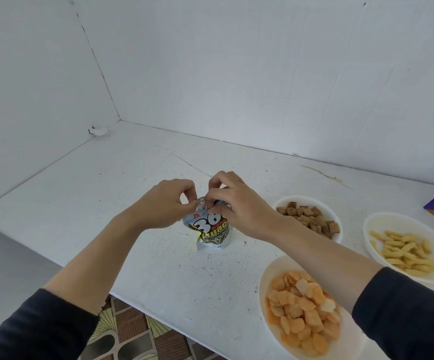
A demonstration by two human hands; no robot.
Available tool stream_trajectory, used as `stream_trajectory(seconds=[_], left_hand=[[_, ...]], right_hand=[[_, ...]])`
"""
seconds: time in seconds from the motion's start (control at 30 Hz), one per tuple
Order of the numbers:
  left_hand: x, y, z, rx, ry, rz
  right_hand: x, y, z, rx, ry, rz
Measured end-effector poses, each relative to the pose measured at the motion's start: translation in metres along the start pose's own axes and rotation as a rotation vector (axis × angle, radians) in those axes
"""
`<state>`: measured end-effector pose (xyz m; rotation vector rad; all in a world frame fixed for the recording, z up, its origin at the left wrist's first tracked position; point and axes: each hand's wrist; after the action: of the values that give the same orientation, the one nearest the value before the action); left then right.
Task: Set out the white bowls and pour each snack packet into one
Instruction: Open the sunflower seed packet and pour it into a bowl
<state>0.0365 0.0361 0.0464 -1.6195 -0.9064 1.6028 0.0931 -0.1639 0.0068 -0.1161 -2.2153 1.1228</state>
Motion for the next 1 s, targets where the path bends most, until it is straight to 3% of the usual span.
stream_trajectory(seconds=[0.23, 0.3, 0.4, 0.53, 0.67, 0.8, 1.0], left_hand=[[0.010, 0.004, -0.001, -0.123, -0.149, 0.172], [0.008, 0.003, 0.000, -0.115, -0.093, 0.205], [0.002, -0.005, -0.003, 0.032, 0.038, 0.158], [-0.006, -0.009, -0.010, 0.155, 0.076, 0.084], [-0.009, -0.008, -0.014, 0.085, 0.091, 0.053], [0.004, -0.003, -0.022, -0.032, -0.009, 0.134], [-0.002, 0.004, -0.020, 0.061, 0.072, 0.180]], right_hand=[[-0.001, -0.004, 0.005, 0.002, -0.039, 0.024], [-0.002, -0.004, 0.005, -0.025, -0.049, 0.071], [-0.001, -0.004, 0.005, -0.075, -0.044, 0.162], [-0.003, -0.004, 0.002, -0.006, -0.020, 0.123], [-0.006, -0.007, 0.004, 0.060, 0.004, 0.089], [-0.008, -0.016, 0.003, 0.081, -0.016, 0.113], [-0.006, -0.022, -0.002, 0.088, 0.013, 0.136]])
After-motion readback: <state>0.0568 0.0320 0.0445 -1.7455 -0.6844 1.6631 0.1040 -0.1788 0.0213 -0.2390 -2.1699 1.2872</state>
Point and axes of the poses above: each hand's wrist, its own z-axis away from the middle knuckle, its own y-axis out of the palm, x = y × z, and after that the axes turned 5 degrees about -x, right-handed
